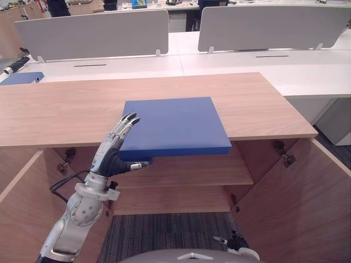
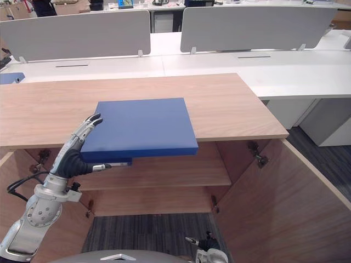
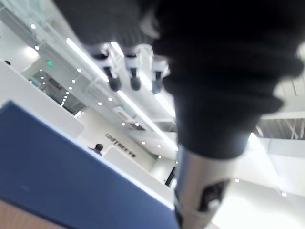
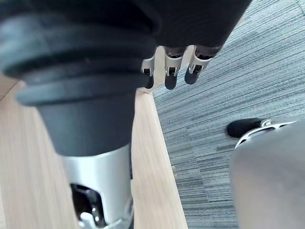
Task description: Walk over to the cabinet, pick up the folder, carry it to the office cabinet, place the folder inside the office cabinet, then close the office cabinet door
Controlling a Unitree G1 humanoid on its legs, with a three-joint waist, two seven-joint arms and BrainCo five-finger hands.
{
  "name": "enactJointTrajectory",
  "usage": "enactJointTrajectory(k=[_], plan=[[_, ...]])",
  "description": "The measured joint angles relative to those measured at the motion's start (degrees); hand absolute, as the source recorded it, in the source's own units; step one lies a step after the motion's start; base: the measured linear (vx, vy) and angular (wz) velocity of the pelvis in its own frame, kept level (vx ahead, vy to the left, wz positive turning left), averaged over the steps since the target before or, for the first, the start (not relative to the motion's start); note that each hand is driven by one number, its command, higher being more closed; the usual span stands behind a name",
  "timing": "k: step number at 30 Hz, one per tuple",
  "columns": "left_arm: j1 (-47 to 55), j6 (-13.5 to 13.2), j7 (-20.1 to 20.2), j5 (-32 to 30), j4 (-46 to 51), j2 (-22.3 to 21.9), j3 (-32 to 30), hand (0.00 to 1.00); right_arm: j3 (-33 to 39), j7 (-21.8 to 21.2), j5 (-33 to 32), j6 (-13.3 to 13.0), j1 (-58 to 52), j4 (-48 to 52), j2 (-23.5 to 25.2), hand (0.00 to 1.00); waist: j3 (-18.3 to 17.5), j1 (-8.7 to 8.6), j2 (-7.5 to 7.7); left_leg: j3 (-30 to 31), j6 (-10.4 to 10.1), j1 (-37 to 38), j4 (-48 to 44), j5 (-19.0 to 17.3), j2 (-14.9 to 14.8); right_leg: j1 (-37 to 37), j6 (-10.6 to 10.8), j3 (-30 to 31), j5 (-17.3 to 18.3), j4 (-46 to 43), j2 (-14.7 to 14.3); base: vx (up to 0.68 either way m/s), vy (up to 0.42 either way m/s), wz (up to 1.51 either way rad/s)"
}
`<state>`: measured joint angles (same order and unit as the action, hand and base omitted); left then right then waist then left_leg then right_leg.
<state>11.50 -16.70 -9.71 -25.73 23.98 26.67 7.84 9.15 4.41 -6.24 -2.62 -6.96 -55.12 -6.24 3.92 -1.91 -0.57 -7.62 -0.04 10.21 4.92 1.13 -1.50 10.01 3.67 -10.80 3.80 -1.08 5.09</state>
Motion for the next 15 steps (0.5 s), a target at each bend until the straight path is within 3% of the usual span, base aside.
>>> enactJointTrajectory(k=[15], plan=[[-3.0, 0.1, -2.7, -9.6, -1.2, 1.9, 3.8, 0.0, 0.0, 0.1, -0.2, 0.0, -0.7, -0.5, 0.0, 0.0, -0.2, -1.02, 0.4, -0.1, 0.0, 0.0, 0.0, -0.1, 0.0, 0.6, -0.3, 0.0, -0.7, 1.8, -0.2, 0.0, -0.002, 0.0]])
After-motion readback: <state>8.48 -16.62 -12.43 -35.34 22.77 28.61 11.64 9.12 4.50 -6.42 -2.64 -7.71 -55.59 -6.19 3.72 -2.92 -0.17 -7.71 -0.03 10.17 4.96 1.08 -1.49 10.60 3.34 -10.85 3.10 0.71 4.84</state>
